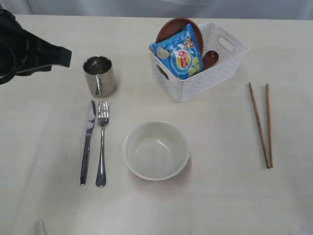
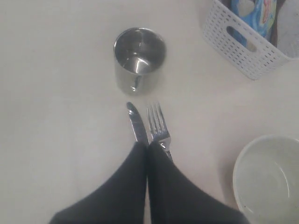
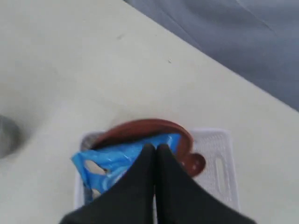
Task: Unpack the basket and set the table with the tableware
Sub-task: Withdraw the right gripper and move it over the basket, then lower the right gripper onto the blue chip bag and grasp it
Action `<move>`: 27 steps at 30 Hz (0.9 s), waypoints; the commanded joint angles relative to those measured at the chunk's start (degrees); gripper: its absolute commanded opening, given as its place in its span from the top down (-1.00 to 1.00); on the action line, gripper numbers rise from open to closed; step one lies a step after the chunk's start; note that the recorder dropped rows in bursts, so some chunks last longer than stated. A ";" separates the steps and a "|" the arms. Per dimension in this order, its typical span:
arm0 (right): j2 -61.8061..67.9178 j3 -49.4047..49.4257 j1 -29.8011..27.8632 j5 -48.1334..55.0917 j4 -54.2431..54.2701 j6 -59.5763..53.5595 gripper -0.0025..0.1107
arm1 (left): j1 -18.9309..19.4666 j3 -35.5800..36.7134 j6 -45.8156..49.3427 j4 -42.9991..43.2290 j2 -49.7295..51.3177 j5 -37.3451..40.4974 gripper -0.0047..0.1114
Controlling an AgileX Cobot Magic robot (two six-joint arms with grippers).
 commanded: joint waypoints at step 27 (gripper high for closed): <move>8.94 21.62 -12.00 -6.97 7.52 -2.09 0.96 | 0.01 2.63 0.20 0.29 -0.30 -4.09 0.92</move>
